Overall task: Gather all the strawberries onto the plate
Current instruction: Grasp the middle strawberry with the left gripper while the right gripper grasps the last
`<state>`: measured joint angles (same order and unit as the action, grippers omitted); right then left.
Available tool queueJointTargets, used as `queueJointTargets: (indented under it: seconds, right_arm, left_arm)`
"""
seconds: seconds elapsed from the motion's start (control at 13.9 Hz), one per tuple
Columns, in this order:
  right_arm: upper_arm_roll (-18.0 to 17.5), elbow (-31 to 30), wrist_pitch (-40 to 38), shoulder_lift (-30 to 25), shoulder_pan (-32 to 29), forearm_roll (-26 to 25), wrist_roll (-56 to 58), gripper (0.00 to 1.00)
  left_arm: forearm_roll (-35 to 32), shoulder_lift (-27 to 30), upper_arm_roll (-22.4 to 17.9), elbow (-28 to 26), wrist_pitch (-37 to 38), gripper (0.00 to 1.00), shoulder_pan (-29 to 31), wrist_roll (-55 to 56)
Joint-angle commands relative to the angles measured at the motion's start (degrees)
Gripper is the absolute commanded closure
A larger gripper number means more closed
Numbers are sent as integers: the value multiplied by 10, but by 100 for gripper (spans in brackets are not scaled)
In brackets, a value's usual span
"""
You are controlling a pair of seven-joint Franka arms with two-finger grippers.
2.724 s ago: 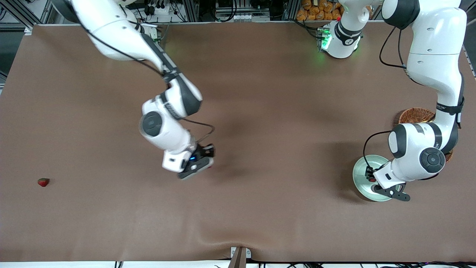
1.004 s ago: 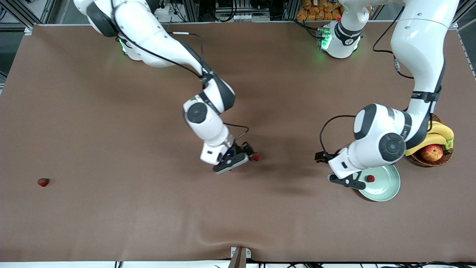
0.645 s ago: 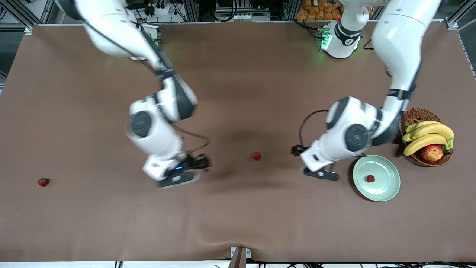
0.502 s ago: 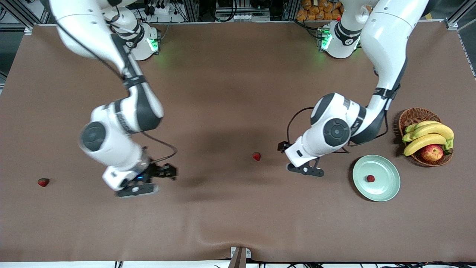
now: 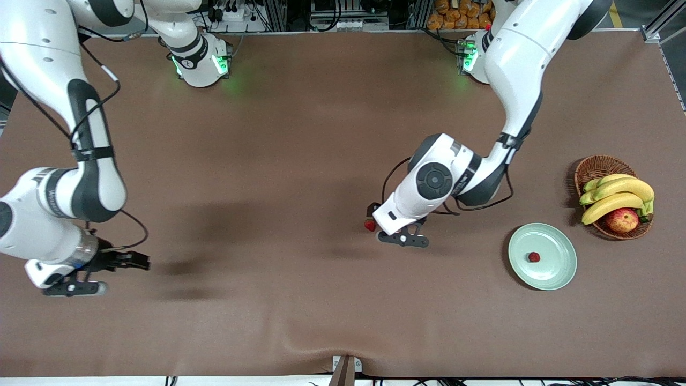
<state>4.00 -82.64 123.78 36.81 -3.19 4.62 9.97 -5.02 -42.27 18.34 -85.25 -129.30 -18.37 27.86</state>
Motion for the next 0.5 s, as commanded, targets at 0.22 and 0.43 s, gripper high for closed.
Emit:
queueJointTargets:
  seconds: [0.22, 0.43]
  right_arm:
    - [-9, 5, 111, 53, -97, -49, 143, 0]
    - [-10, 6, 195, 93, -141, -44, 182, 0]
  left_arm:
    - [-18, -51, -34, 18, -68, 0, -52, 36]
    - [-18, -65, -36, 18, -84, 12, -66, 39]
